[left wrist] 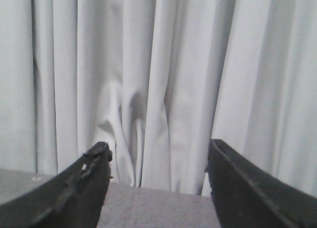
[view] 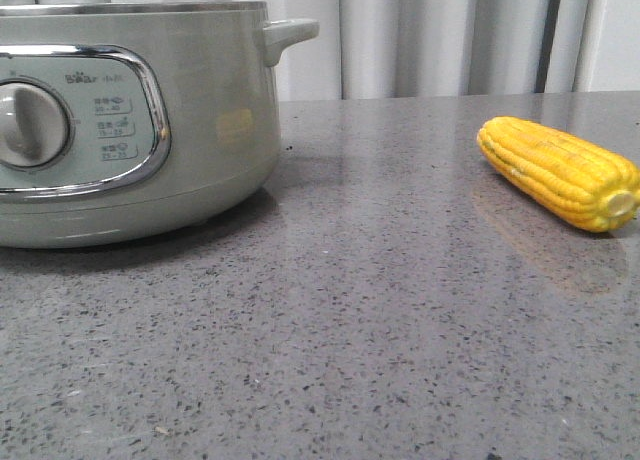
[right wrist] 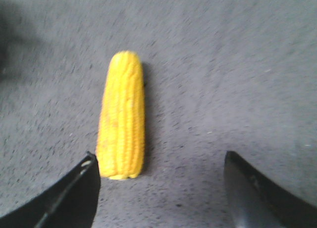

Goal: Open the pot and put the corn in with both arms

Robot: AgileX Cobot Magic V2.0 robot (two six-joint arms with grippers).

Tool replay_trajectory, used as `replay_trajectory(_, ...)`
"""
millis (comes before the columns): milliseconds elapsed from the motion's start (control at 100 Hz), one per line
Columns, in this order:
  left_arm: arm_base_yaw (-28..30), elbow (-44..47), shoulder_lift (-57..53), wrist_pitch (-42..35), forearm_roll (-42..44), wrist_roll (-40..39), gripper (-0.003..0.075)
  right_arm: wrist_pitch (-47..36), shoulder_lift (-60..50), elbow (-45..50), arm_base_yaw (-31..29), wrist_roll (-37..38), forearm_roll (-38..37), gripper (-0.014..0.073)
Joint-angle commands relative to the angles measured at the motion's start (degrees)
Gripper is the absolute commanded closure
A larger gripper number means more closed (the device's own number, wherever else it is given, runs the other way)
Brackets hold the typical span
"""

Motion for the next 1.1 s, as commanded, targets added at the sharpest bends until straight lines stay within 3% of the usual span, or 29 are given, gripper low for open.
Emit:
replay_trajectory(0,-1.32,-2.6,-2.06,-2.46,0.52,-0.33,0.0312,-0.68,5.81,-4.87,0.53,-3.8,3.2,0.0134)
replay_trajectory(520,-1.85,-2.6,-5.42,-1.44,0.52,-0.33,0.0312,-4.48,28.14,-6.47,0.79,-3.8,5.95,0.0141)
replay_trajectory(600,-1.85,-2.6,-5.42,-1.44,0.52,-0.33,0.0312,-4.48,29.0,-6.47,0.79,-3.8,5.95,0.0204)
replay_trajectory(770,-1.85,-2.6,-5.42,-1.3,0.52,-0.33,0.0312,-3.15,28.38,-7.64,0.79,-3.8,7.02,0.0491)
replay_trajectory(860,-1.85,-2.6,-5.42,-1.3,0.52,-0.33,0.0312,-1.25,26.96,-10.41,1.65,-4.64,8.95,0.0594)
replay_trajectory(1090,-1.85,-2.6,-5.42,-1.25,0.52,-0.33,0.0312,-3.78,23.98,-23.67,10.86,-6.76,12.85,0.0618)
